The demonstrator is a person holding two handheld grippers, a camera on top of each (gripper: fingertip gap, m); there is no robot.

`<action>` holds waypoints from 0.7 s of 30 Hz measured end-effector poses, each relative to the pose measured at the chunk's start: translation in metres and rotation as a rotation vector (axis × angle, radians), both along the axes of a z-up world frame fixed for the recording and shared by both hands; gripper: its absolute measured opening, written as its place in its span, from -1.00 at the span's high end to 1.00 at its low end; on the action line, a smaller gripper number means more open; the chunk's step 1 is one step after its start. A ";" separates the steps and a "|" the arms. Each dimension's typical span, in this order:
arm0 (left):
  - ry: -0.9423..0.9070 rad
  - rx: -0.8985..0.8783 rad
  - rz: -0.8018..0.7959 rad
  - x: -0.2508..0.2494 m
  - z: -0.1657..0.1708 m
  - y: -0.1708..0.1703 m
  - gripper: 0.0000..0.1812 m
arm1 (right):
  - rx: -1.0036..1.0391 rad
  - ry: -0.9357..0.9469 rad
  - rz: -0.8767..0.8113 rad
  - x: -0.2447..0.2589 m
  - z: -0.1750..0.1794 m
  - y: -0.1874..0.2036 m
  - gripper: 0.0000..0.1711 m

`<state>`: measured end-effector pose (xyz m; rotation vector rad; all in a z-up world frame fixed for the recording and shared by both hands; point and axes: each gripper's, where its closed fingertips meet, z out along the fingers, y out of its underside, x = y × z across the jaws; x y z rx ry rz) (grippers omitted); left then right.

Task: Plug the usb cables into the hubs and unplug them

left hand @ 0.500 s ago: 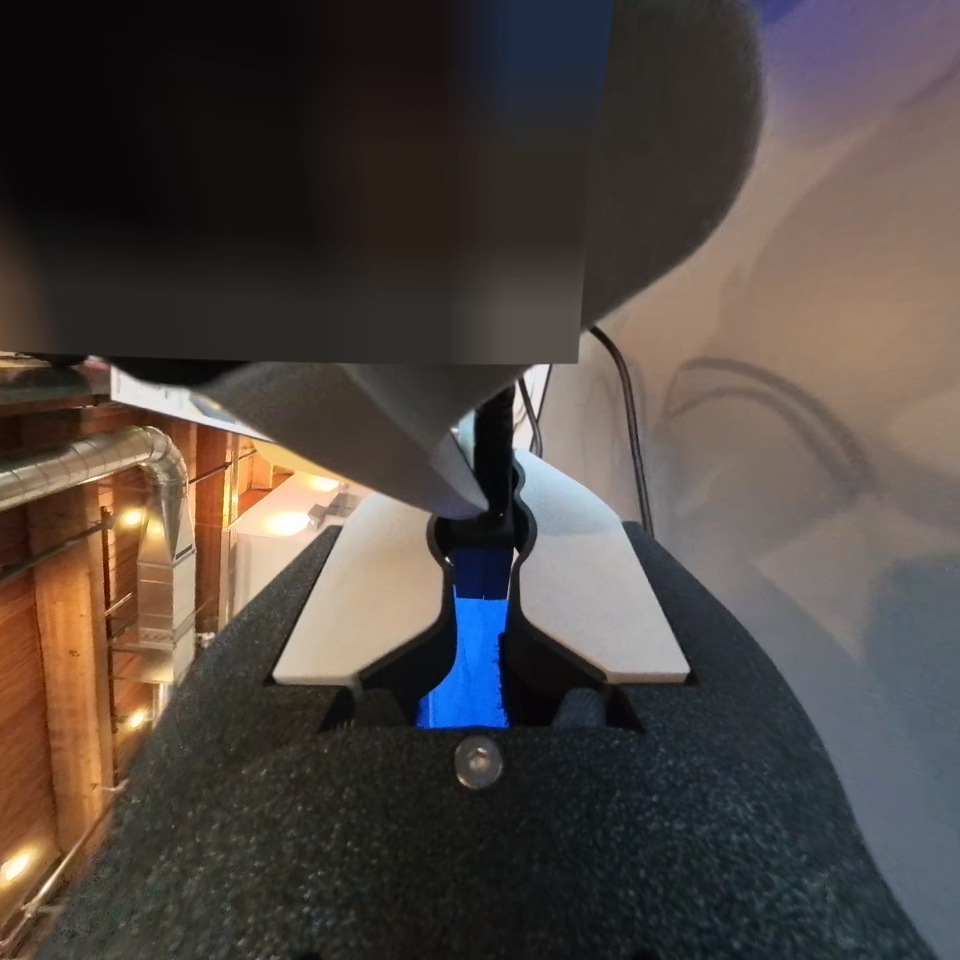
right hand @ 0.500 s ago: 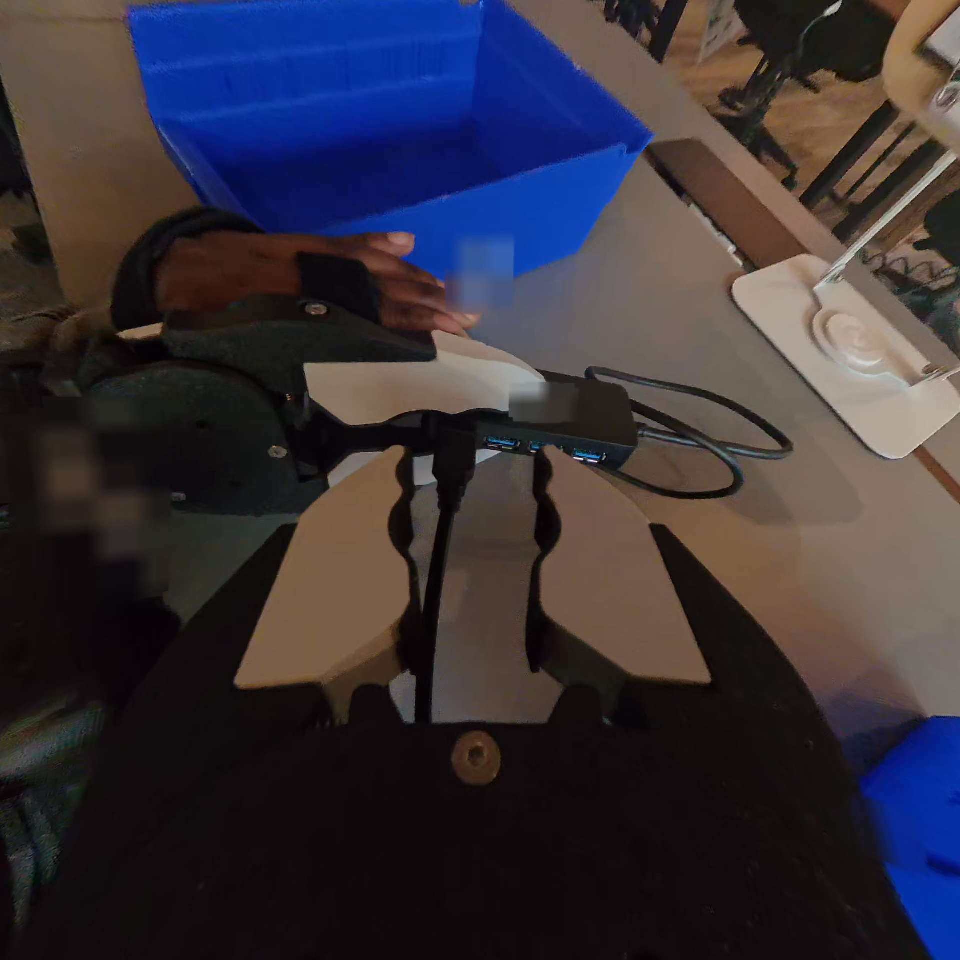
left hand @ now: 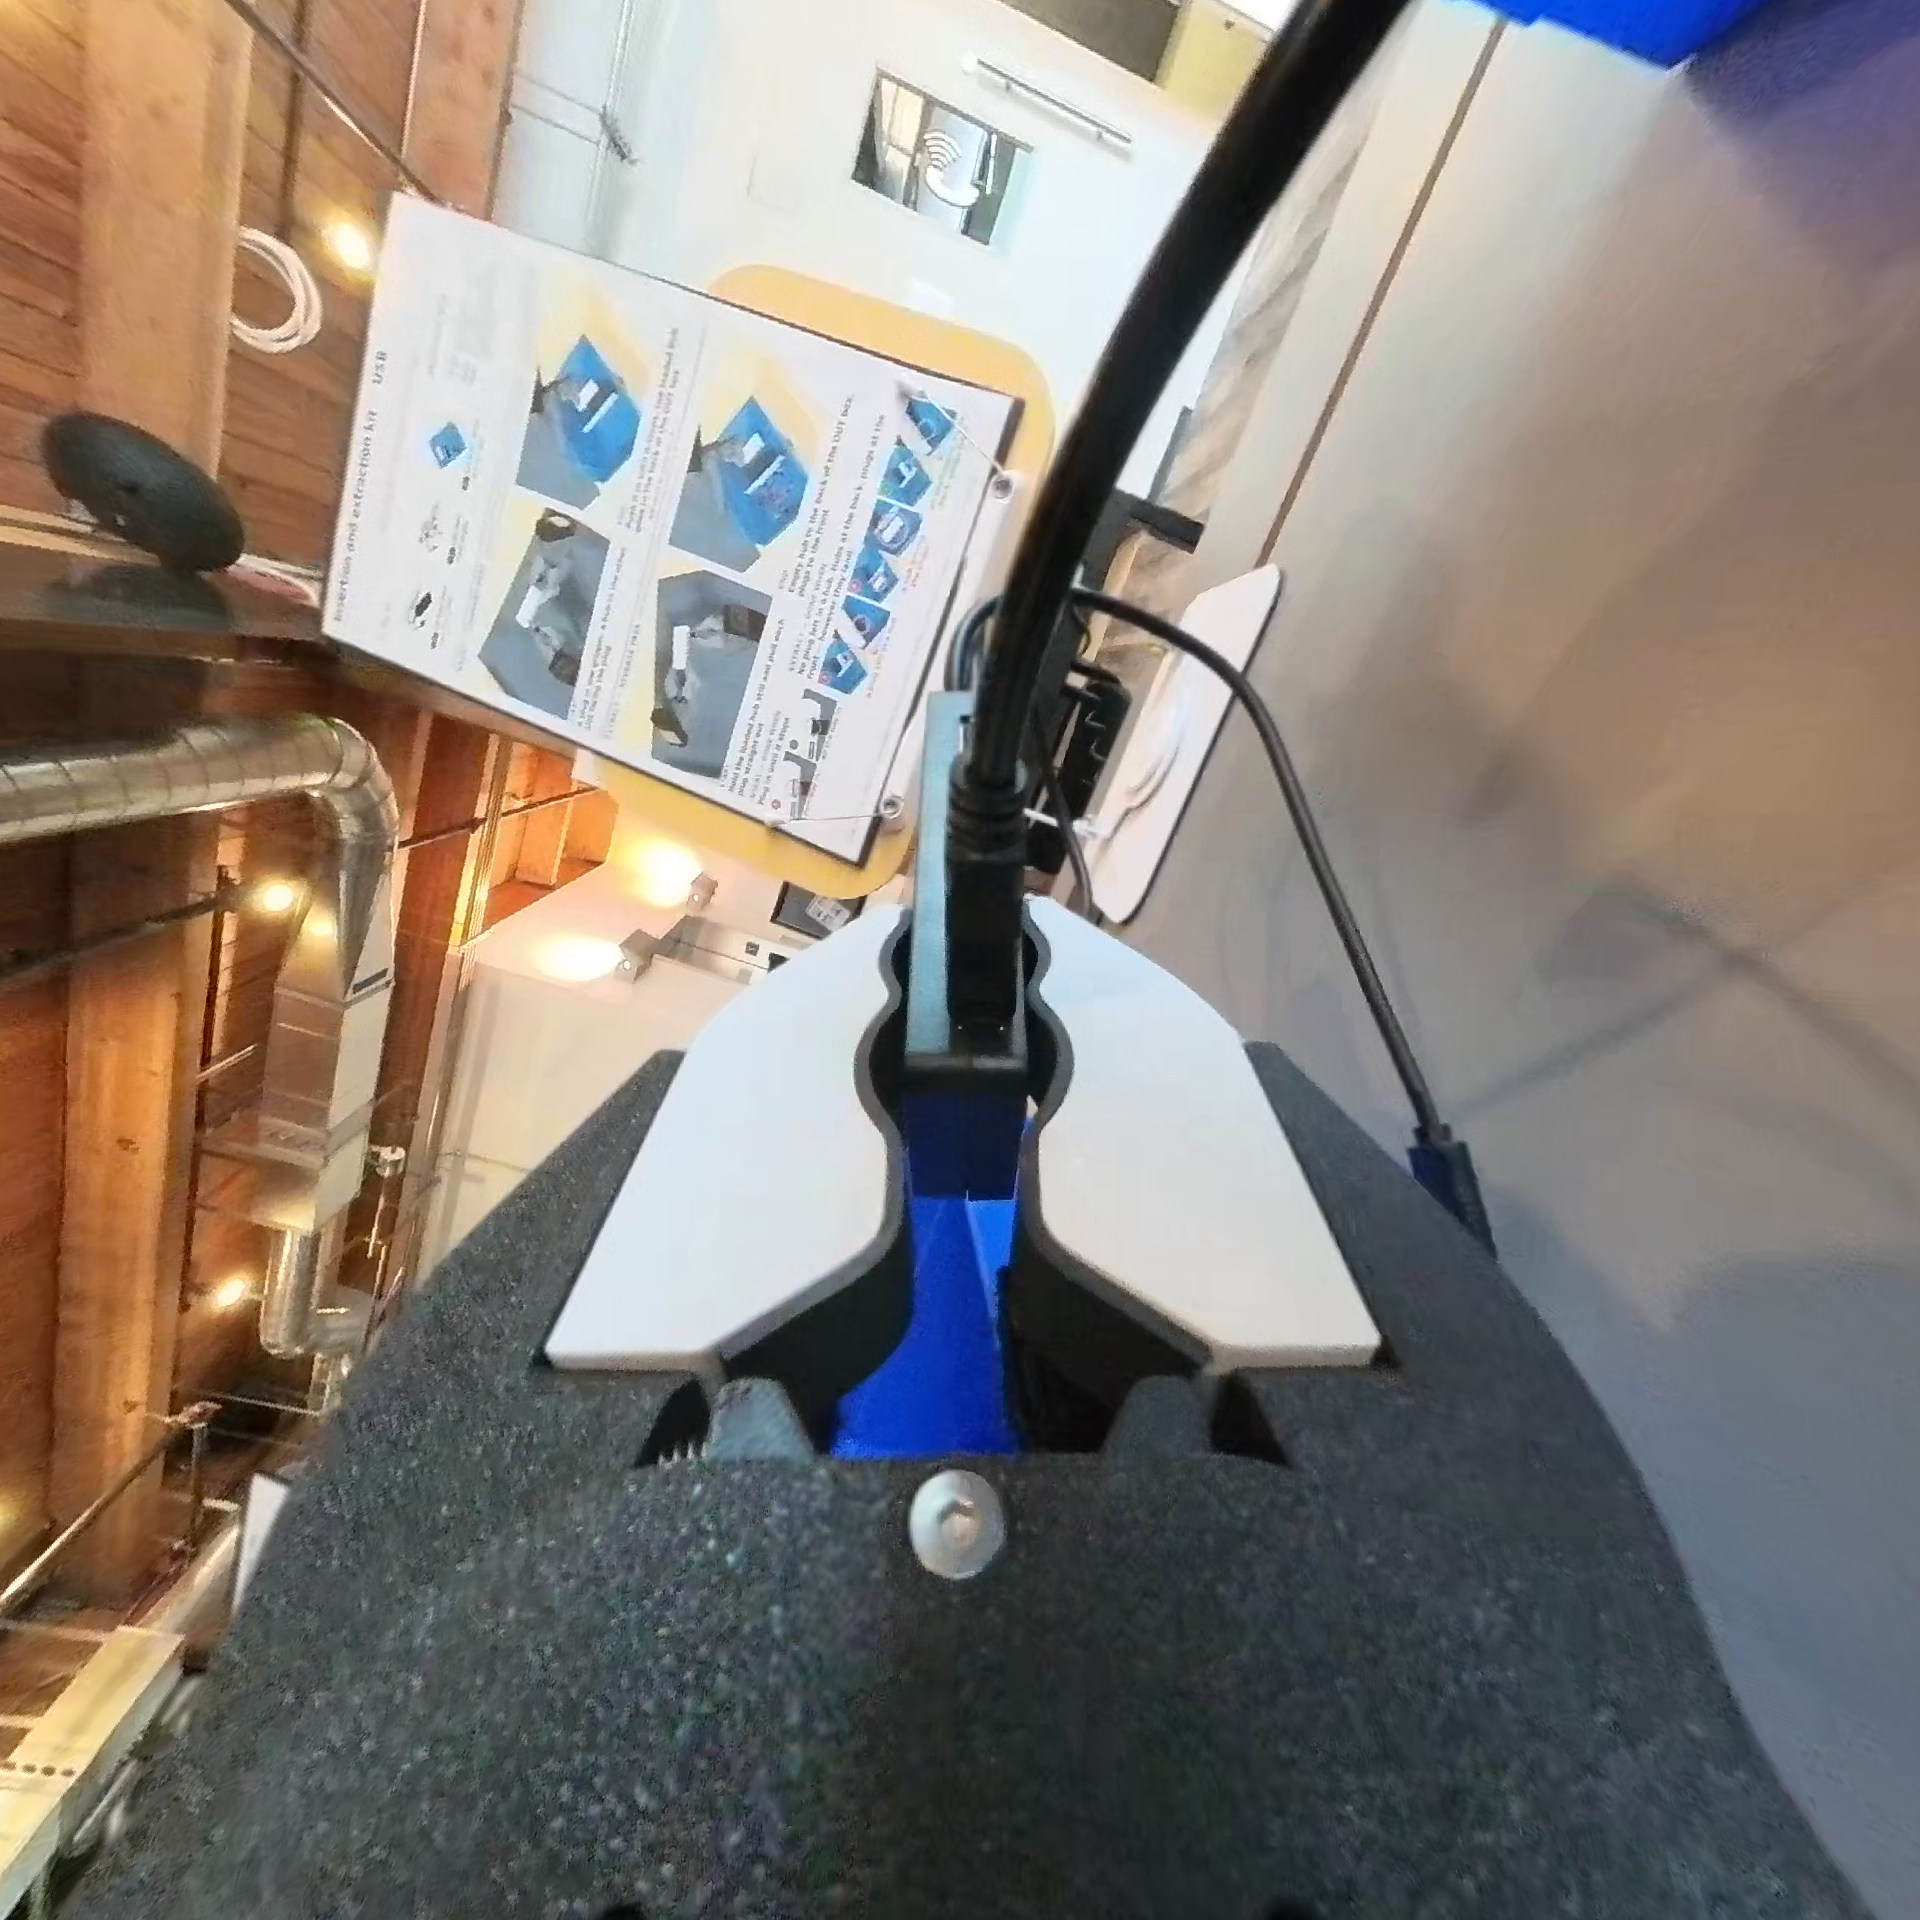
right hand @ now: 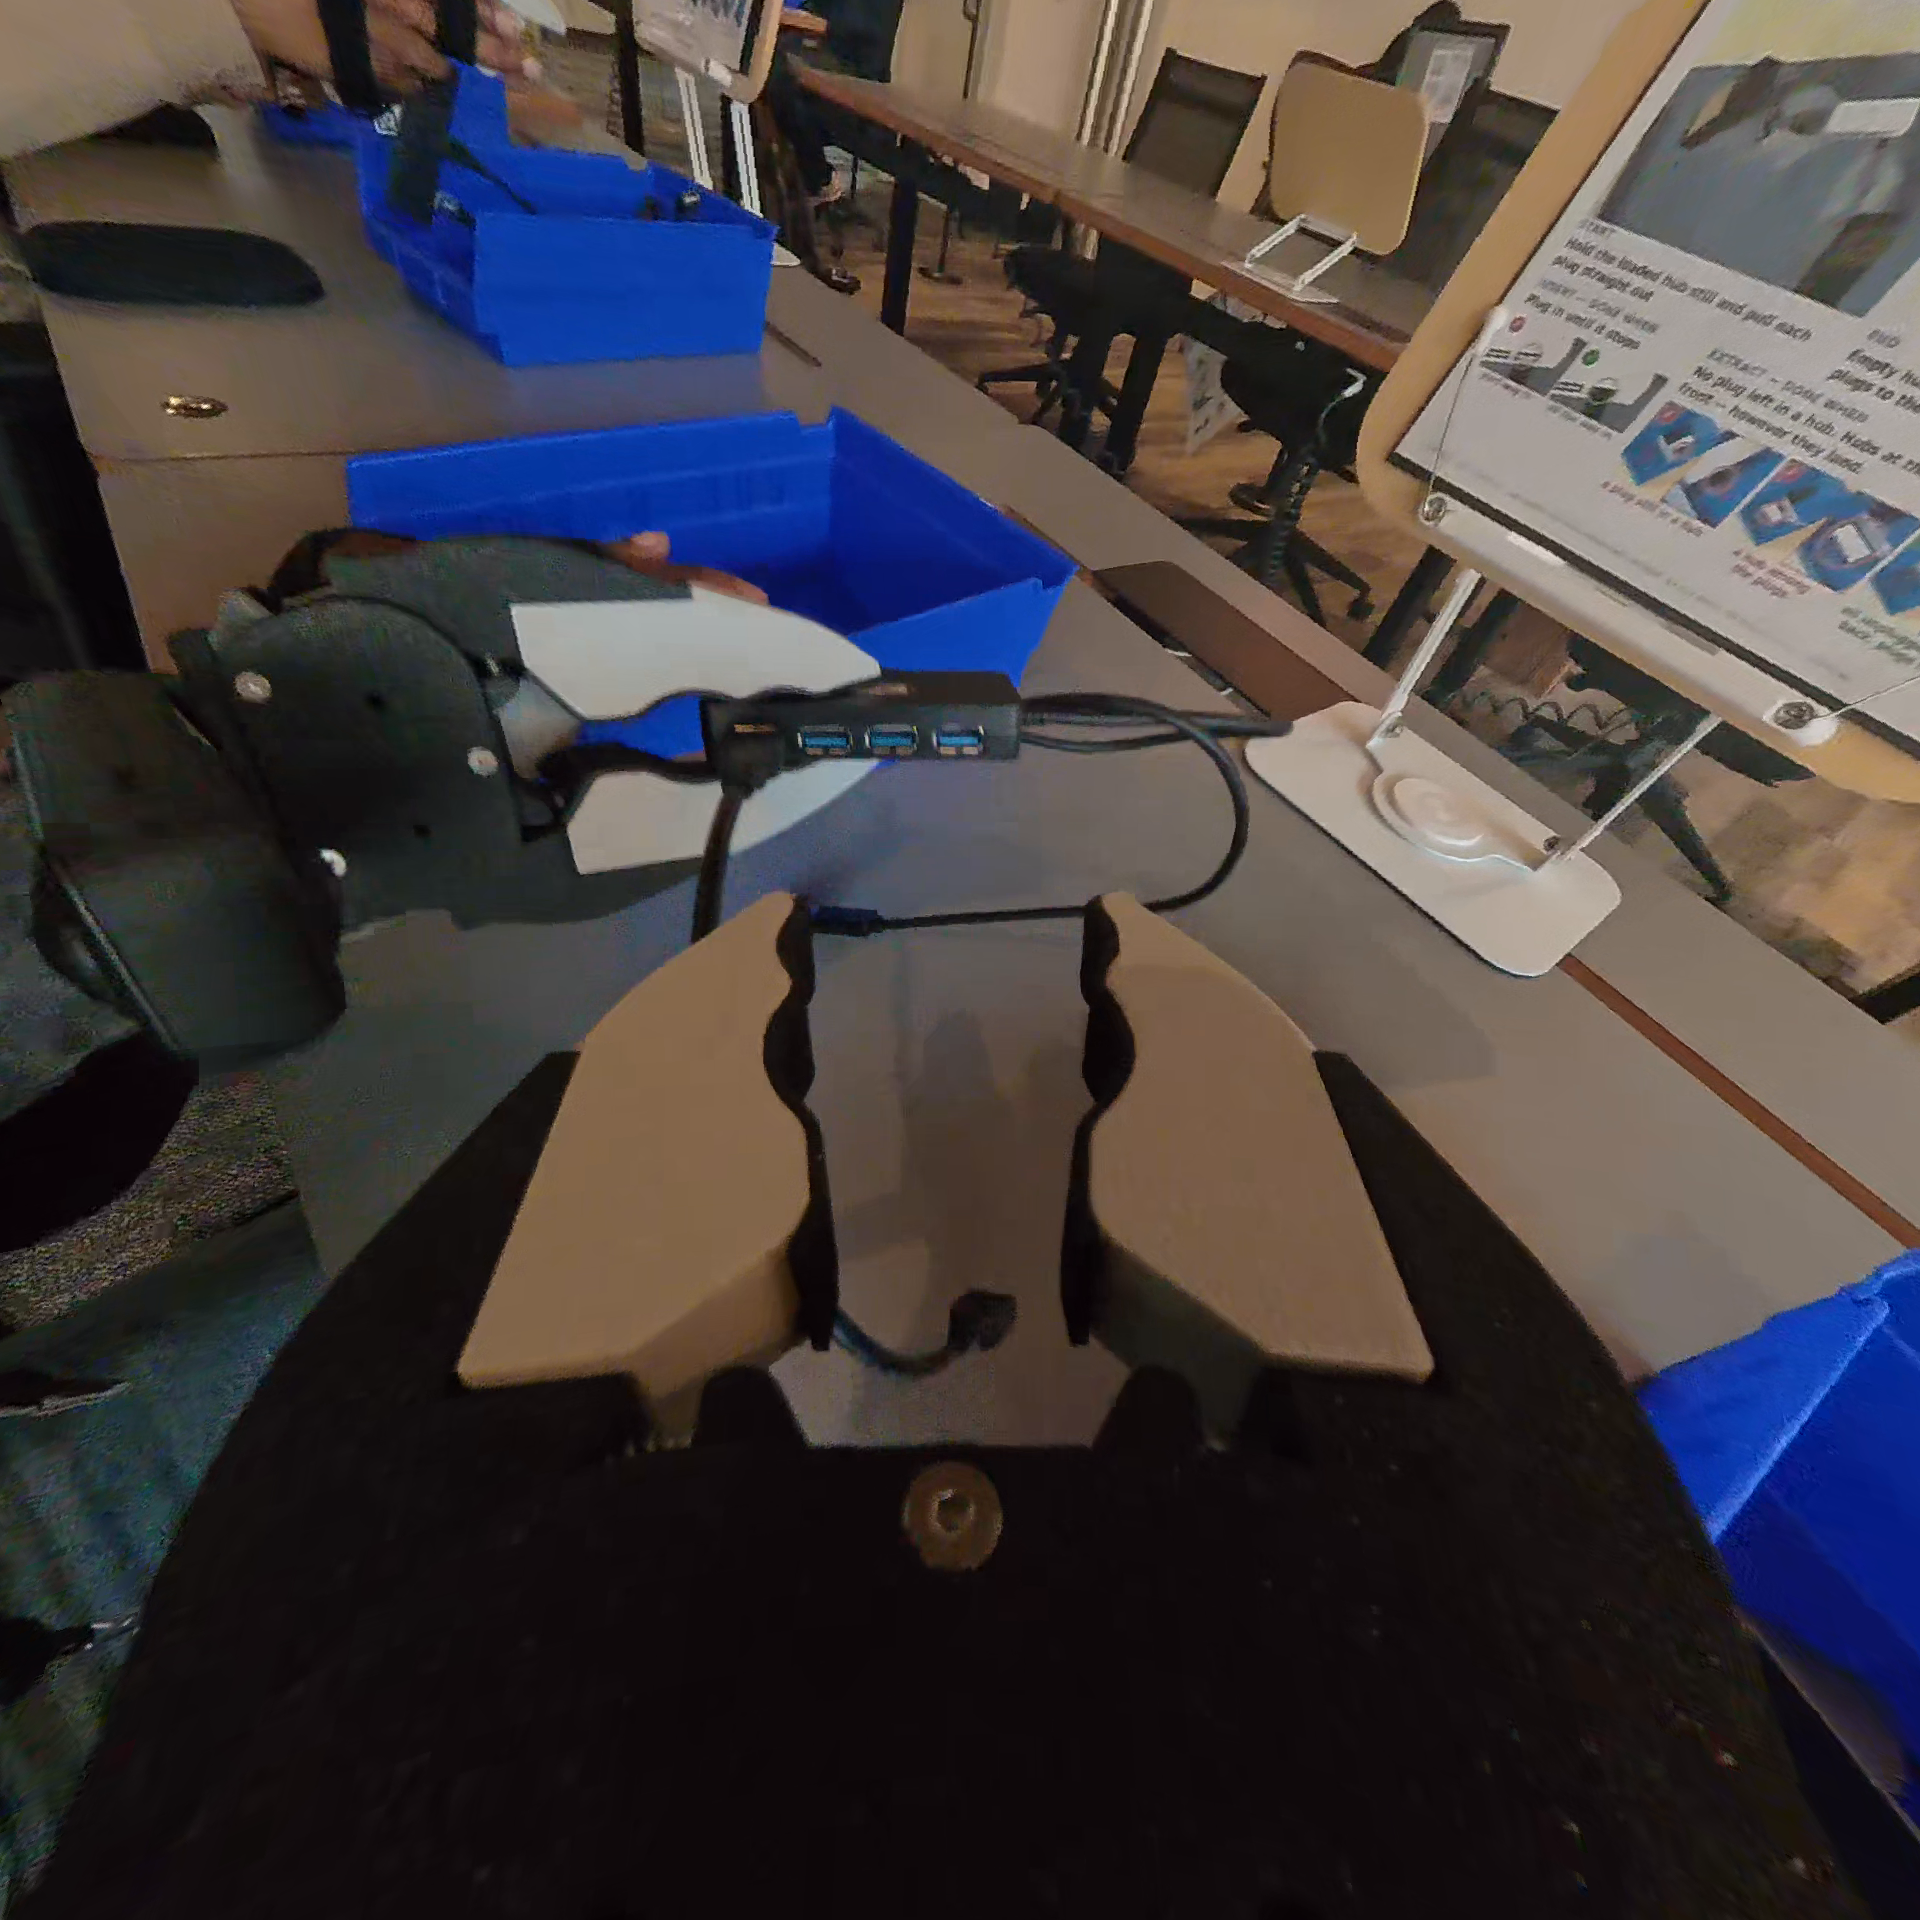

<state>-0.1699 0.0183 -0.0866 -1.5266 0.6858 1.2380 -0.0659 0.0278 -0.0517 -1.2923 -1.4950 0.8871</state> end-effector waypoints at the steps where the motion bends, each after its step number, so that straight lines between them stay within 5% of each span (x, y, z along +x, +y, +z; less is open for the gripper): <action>1: -0.009 0.005 0.001 -0.001 0.002 -0.002 0.81 | 0.000 -0.007 -0.004 0.002 -0.002 0.001 0.42; 21: -0.065 0.098 0.035 -0.025 0.034 -0.027 0.81 | -0.045 -0.020 -0.084 0.021 -0.025 0.017 0.45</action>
